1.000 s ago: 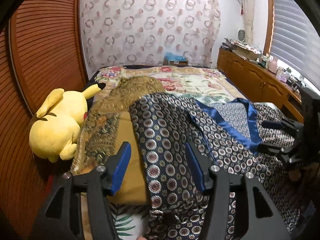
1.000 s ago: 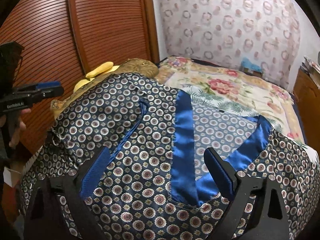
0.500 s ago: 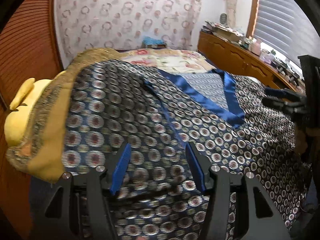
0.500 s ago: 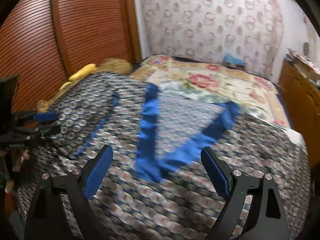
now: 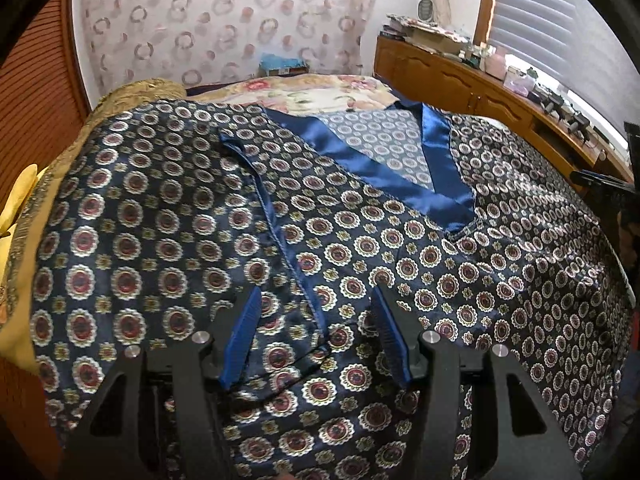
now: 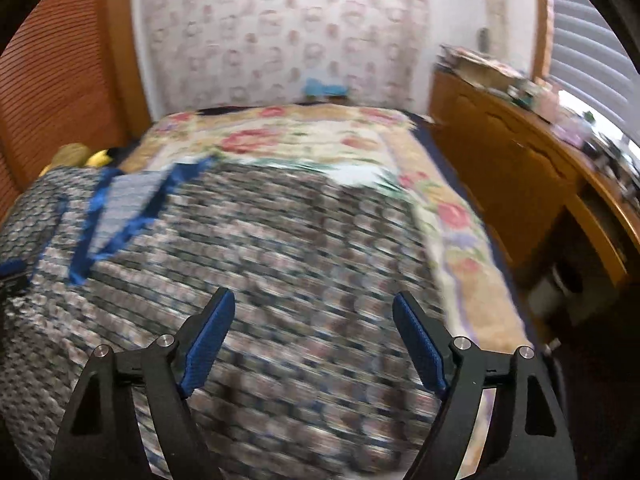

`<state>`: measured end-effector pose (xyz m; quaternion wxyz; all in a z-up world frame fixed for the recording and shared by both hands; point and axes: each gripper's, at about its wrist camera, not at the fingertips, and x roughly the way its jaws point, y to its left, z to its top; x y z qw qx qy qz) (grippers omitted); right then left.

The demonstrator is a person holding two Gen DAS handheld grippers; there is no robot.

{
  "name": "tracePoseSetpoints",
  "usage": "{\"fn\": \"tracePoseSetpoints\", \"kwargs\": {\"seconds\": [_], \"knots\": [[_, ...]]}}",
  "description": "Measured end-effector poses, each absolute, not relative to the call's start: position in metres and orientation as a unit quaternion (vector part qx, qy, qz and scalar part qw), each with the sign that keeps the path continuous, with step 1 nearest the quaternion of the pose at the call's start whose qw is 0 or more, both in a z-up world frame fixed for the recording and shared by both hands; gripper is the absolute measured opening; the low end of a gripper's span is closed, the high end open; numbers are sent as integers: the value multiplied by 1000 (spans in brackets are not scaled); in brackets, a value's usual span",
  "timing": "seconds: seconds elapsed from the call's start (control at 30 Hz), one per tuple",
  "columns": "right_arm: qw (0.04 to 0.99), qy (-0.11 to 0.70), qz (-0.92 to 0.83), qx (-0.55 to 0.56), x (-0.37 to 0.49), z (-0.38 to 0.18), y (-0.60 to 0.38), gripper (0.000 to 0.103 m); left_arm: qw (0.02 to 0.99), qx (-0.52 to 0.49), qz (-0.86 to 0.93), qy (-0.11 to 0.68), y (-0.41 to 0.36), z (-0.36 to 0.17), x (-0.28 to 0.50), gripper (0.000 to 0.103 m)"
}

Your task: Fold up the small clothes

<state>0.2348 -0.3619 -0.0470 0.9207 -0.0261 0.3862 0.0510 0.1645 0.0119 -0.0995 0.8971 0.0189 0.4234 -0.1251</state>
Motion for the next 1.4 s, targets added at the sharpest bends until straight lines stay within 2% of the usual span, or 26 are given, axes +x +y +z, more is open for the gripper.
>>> {"fn": "tracePoseSetpoints", "kwargs": {"seconds": [0.17,0.27,0.33,0.53,0.93,1.03,1.1,1.23,1.4], "knots": [[915,403,22,-12,225,-56,-397,75,896,31,-125,425,2,-105,166,57],[910,413,18,-5,222,-61,-408,71,893,37,-132,428,-3,-106,167,67],[907,420,19,0,220,-65,-414,69,891,49,-137,431,-8,-107,167,78],[897,442,24,15,220,-72,-422,65,886,57,-145,437,-14,-109,169,92],[885,461,42,52,205,-78,-438,64,883,61,-141,443,-17,-112,171,103],[885,461,47,50,200,-77,-437,56,883,61,-140,444,-16,-112,171,103],[885,460,51,46,199,-75,-434,47,883,61,-141,444,-15,-113,171,103],[890,454,43,15,196,-72,-425,41,883,61,-140,444,-16,-112,171,103],[896,441,20,-39,192,-70,-416,7,883,63,-141,444,-16,-112,171,103]]}}
